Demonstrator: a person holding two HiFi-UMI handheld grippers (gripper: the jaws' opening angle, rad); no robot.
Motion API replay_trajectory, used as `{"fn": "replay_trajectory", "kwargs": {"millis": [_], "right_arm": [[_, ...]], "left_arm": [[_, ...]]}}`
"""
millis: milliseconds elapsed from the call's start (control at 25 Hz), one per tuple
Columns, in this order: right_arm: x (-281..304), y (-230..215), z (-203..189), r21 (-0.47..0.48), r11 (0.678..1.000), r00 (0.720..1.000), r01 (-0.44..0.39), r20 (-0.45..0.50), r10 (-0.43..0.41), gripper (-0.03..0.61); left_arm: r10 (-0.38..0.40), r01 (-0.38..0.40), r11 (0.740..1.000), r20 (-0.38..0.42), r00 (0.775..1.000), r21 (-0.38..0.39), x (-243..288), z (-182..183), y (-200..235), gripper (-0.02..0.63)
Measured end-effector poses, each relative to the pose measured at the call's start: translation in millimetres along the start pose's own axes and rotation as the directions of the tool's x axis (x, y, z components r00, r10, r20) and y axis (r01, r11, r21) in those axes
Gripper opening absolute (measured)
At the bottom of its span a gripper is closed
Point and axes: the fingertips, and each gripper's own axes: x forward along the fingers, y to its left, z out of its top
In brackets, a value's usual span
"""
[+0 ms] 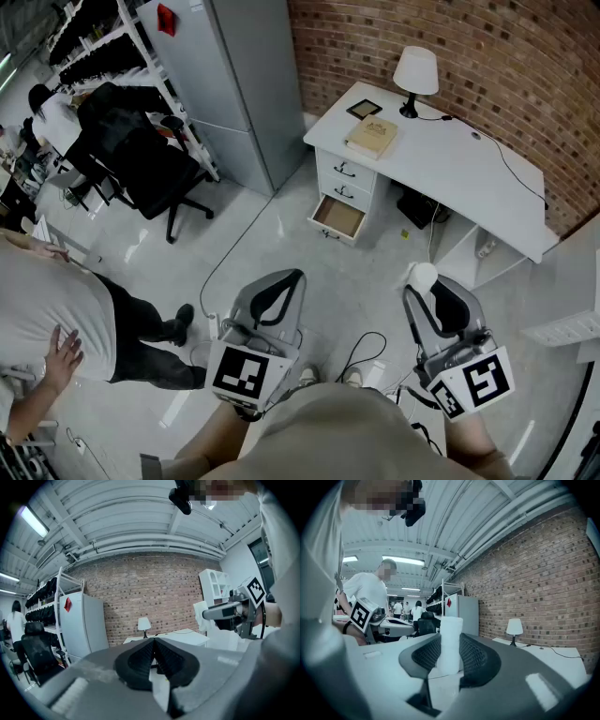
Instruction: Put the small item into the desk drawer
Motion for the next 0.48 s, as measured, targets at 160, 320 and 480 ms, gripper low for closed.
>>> {"fn": "replay_trajectory", "kwargs": {"millis": [160, 320, 480], "right_arm": [[-4.7, -8.1, -1.8, -0.001, 1.000, 1.000, -0.006, -0.001, 0.006, 0.124], [-8.2, -14.9, -4.7, 0.016, 1.000, 1.000, -0.002, -0.008, 0.002, 0.124], [-13.1, -24.0, -7.7, 0.029, 1.000, 1.000, -0.003, -0.013, 0.004, 0.124]], "left_arm": [[0.009, -0.009, 1.000, -0.001, 1.000, -0.002, 4.3, 1.4, -6.6, 0.003], [0.011, -0.011, 1.000, -0.006, 1.000, -0.003, 7.3, 1.7, -12.3, 0.003], [0.000, 0.000, 1.000, -0.011, 1.000, 0.019, 13.3, -0.6, -21.3, 0.002]]}}
